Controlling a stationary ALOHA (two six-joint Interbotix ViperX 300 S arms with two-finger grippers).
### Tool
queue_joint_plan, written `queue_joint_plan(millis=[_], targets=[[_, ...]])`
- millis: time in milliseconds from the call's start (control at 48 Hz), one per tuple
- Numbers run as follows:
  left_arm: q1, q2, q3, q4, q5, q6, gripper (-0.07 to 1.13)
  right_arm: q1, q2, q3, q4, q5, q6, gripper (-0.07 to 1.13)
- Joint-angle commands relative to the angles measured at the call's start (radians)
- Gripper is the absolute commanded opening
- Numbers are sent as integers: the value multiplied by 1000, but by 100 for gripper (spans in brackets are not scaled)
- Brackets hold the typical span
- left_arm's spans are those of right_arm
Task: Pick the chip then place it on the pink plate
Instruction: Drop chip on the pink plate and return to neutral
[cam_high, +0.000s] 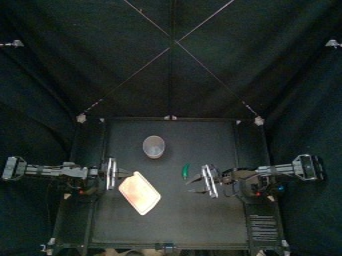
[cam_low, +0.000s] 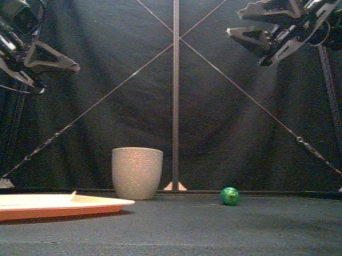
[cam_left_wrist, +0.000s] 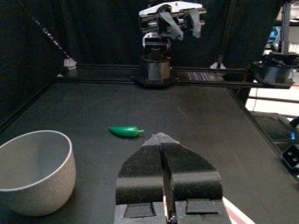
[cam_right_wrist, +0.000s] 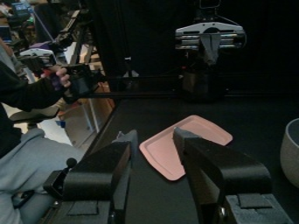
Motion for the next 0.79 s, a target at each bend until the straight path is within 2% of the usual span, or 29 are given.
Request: queue_joint_plan(millis=[21, 375, 792], targets=[[0, 5, -14, -2, -3, 2, 2, 2, -46, 9, -2, -8, -3, 78], [0, 3, -11, 0, -3, 0, 2, 2, -138, 77, -6, -8, -3, 78], [0, 5, -8, -2, 2, -2, 2, 2, -135, 107, -5, -8, -2, 78]])
